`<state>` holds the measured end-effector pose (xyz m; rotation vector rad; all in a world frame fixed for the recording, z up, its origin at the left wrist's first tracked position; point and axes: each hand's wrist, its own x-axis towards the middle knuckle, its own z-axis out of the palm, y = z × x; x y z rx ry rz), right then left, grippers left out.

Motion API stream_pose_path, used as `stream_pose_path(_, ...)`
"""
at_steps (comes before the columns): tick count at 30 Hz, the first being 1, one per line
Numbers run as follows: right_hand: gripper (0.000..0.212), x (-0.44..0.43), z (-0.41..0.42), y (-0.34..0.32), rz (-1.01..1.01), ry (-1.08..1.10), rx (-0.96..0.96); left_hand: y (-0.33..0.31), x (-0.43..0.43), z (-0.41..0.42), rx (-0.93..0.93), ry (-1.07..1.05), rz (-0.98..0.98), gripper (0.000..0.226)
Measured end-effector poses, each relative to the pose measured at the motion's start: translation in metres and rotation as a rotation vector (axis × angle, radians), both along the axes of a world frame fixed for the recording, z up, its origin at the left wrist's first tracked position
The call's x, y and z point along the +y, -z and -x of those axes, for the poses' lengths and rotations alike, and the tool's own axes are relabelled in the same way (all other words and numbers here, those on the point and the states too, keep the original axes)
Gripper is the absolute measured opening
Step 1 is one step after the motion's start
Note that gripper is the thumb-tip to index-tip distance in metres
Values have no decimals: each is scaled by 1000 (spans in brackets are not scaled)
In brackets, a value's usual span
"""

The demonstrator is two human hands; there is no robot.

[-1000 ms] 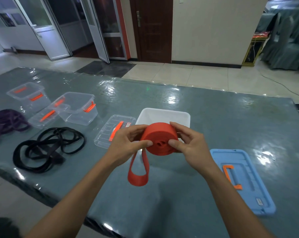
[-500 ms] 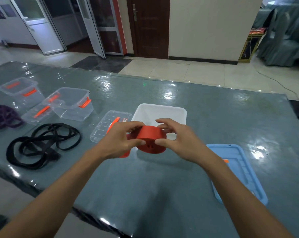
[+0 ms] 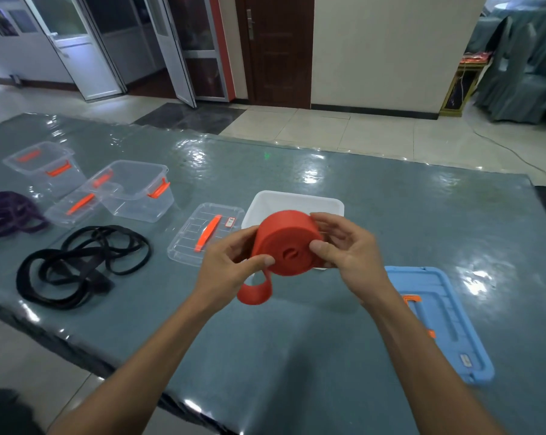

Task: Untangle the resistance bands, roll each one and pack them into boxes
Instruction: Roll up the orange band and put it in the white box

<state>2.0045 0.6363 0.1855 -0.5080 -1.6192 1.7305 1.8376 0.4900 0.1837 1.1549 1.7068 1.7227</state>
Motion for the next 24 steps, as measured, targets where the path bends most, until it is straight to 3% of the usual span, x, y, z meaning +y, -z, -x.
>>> stream_pose_path(3,44,-11,3,8,183,2,68,-2,2,1,-39,-18,14,50)
stream_pose_path(6,44,-22,5,18,175,-11,56,-3,1,8,-32,16,42,45)
stream_pose_path(11,61,-18,4,9,-387,0,-240,-7,-3,18,126,78,160,46)
stream_pose_path(14,55,-16,6,2,-591,-70,-286,-15,-3,13,185,114,195,48)
stream_pose_path(16,49,-17,7,3,-449,-62,-218,-18,-3,11,121,97,142,50)
stream_pose_path(20,44,-27,8,2,57,-15,13,-17,-4,2,158,4,38,48)
stream_pose_path(24,41,-43,16,2,239,46,86,-9,0,-13,132,-108,-66,42)
